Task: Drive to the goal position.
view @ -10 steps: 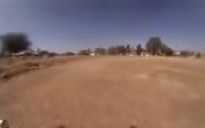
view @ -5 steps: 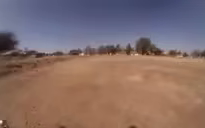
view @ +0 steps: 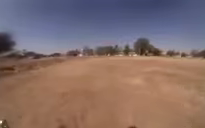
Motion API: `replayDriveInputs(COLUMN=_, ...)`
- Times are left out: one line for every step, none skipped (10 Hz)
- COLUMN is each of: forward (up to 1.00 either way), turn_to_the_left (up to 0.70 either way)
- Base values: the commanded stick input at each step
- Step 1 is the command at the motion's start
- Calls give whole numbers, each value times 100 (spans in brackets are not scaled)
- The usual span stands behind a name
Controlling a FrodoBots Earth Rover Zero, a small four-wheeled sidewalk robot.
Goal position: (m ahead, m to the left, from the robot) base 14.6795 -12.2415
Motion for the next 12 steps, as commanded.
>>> replayDriveInputs(forward=70, turn_to_the_left=-27)
replayDriveInputs(forward=70, turn_to_the_left=-27)
replayDriveInputs(forward=70, turn_to_the_left=-27)
replayDriveInputs(forward=70, turn_to_the_left=-27)
replayDriveInputs(forward=70, turn_to_the_left=-27)
replayDriveInputs(forward=70, turn_to_the_left=-27)
replayDriveInputs(forward=70, turn_to_the_left=-27)
replayDriveInputs(forward=70, turn_to_the_left=-27)
replayDriveInputs(forward=70, turn_to_the_left=-27)
replayDriveInputs(forward=70, turn_to_the_left=-27)
replayDriveInputs(forward=70, turn_to_the_left=-27)
replayDriveInputs(forward=70, turn_to_the_left=-27)
